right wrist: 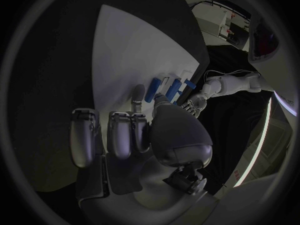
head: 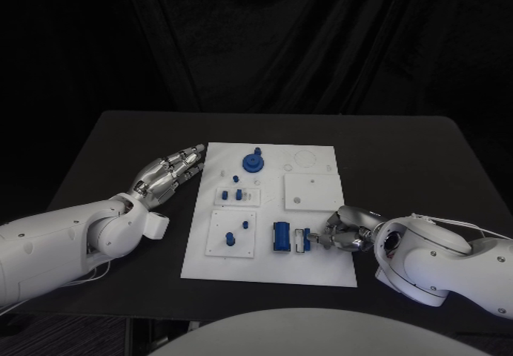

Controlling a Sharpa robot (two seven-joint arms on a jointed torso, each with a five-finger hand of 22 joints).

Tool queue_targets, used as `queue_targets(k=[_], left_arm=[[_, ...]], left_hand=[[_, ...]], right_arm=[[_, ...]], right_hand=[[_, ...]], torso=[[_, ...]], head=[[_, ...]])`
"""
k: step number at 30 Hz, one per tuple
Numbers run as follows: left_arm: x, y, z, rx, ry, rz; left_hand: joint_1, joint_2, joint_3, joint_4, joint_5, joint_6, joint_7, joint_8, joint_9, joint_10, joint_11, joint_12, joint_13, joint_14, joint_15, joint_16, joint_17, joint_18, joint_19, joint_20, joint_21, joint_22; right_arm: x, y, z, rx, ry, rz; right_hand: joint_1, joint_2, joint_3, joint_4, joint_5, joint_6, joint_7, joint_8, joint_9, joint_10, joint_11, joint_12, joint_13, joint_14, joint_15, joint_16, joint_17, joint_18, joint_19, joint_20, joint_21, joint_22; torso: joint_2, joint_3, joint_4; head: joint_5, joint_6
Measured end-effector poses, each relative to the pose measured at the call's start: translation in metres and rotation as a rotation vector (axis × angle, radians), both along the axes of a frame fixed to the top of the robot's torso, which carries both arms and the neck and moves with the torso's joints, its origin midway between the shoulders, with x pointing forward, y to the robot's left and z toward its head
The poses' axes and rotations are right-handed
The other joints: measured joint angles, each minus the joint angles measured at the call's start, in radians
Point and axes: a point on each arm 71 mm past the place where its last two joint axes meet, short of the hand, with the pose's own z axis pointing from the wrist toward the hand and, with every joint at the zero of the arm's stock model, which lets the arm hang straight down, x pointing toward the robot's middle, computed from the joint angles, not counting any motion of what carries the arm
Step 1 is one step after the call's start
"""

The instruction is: Assemble the parts on the task board

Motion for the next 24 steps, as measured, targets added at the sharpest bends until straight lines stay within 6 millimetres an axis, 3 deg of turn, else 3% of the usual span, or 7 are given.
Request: queue_targets(k=[4,10,15,24], left_arm=[[0.001,0.0,0.0,0.001,0.0,0.001],[0.001,-0.001,-0.001,0.001,0.001,-0.001],[0.001,-0.001,-0.001,0.002,0.002,-0.001],[0.002,-0.002,-0.002,0.0,0.004,-0.006]], left_hand=[[0.0,0.0,0.0,0.0,0.0,0.0,0.0,0.0,0.0,0.0,0.0,0.0,0.0,0.0,0.0,0.0,0.0,0.0,0.0,0.0,0.0,0.0],[0.0,0.0,0.0,0.0,0.0,0.0,0.0,0.0,0.0,0.0,0.0,0.0,0.0,0.0,0.0,0.0,0.0,0.0,0.0,0.0,0.0,0.0],[0.0,0.0,0.0,0.0,0.0,0.0,0.0,0.0,0.0,0.0,0.0,0.0,0.0,0.0,0.0,0.0,0.0,0.0,0.004,0.004,0.0,0.0],[0.0,0.0,0.0,0.0,0.0,0.004,0.004,0.0,0.0,0.0,0.0,0.0,0.0,0.0,0.0,0.0,-0.001,0.0,0.004,0.004,0.0,0.0]], right_arm=[[0.0,0.001,0.0,0.012,0.006,-0.01],[0.001,0.004,-0.001,0.022,0.012,-0.018],[0.002,0.009,-0.002,0.024,0.019,-0.018],[0.004,0.014,-0.005,0.016,0.03,-0.019]], right_hand=[[-0.006,0.007,-0.008,0.0,-0.007,0.021,0.0,-0.042,-0.017,0.0,0.0,0.0,0.0,0.0,0.0,0.0,0.0,0.0,0.0,0.0,0.0,0.0],[-0.006,0.007,-0.014,0.0,-0.006,0.038,0.002,-0.075,-0.03,0.0,0.0,0.0,0.0,0.0,0.0,-0.005,0.0,0.0,0.0,0.0,0.0,0.0],[0.038,0.013,-0.017,-0.003,0.044,0.057,0.0,-0.107,-0.036,0.0,0.0,0.0,0.0,0.0,0.0,-0.006,0.0,0.0,0.0,0.0,0.0,0.0],[0.053,0.006,-0.017,-0.003,0.055,0.068,0.004,-0.111,-0.035,0.0,0.0,0.0,0.0,0.0,0.0,-0.009,0.0,0.0,0.0,0.0,0.0,0.0]], torso=[[0.0,-0.0001,-0.0001],[0.0,-0.0001,-0.0003],[0.0,-0.0003,-0.0003],[0.0,-0.0012,0.0003]], head=[[-0.002,0.0],[-0.004,0.0],[-0.006,0.0],[-0.007,0.0]])
